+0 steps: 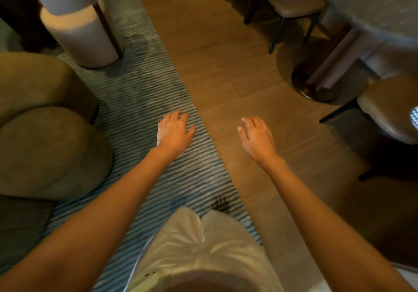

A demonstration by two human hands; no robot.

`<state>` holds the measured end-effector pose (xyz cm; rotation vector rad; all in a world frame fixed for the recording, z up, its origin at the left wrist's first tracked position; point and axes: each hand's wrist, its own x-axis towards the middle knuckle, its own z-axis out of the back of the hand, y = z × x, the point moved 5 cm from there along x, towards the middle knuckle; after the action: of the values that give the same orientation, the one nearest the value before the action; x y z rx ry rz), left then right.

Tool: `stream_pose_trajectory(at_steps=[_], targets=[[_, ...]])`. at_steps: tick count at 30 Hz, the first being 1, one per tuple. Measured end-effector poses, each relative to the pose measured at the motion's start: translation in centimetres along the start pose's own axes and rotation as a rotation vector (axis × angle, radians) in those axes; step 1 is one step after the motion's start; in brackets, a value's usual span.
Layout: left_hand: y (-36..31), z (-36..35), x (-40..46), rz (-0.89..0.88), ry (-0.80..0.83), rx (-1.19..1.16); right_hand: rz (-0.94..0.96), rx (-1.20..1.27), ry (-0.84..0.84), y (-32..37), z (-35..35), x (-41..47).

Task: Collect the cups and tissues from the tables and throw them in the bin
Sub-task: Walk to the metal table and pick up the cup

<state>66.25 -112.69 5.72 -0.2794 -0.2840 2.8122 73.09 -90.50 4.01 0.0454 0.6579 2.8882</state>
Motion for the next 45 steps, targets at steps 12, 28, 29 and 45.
stream_pose_trajectory(at_steps=[12,28,29,45], targets=[[0.2,4.6,28.5,-0.028,-0.069,0.068,0.051,-0.037,0.063,-1.7,-0.2,29.4],[4.6,11.1,64.1,-0.027,-0.05,0.067,0.076,-0.078,0.123,0.6,0.3,66.3],[4.8,11.7,66.8,-0.025,-0.059,0.068,0.08,-0.074,0.12,0.8,0.5,69.2],[12.5,24.3,104.2,0.189,-0.208,0.022,0.273,-0.053,0.079,7.3,3.8,113.4]])
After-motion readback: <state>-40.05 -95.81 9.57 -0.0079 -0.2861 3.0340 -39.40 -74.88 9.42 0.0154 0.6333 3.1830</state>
